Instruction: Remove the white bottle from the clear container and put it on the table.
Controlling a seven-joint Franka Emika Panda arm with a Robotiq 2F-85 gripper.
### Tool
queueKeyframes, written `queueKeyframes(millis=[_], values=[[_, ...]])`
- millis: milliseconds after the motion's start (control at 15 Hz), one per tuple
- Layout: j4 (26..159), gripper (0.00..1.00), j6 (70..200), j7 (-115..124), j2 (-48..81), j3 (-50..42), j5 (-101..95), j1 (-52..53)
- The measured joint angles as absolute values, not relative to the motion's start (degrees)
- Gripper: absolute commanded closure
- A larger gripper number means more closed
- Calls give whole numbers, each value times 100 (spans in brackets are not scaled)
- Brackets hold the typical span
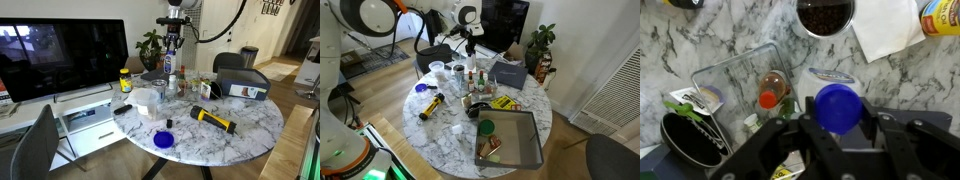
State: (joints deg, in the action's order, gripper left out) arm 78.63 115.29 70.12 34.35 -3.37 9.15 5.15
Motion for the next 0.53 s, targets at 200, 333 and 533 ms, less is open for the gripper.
queueKeyframes(millis=[200,333,533], values=[[7370,56,11198,7632,3856,-335,918,513],[7098,56,11112,7748,4066,-315,921,513],[6926,56,11072,7774,4180,-308,923,512]])
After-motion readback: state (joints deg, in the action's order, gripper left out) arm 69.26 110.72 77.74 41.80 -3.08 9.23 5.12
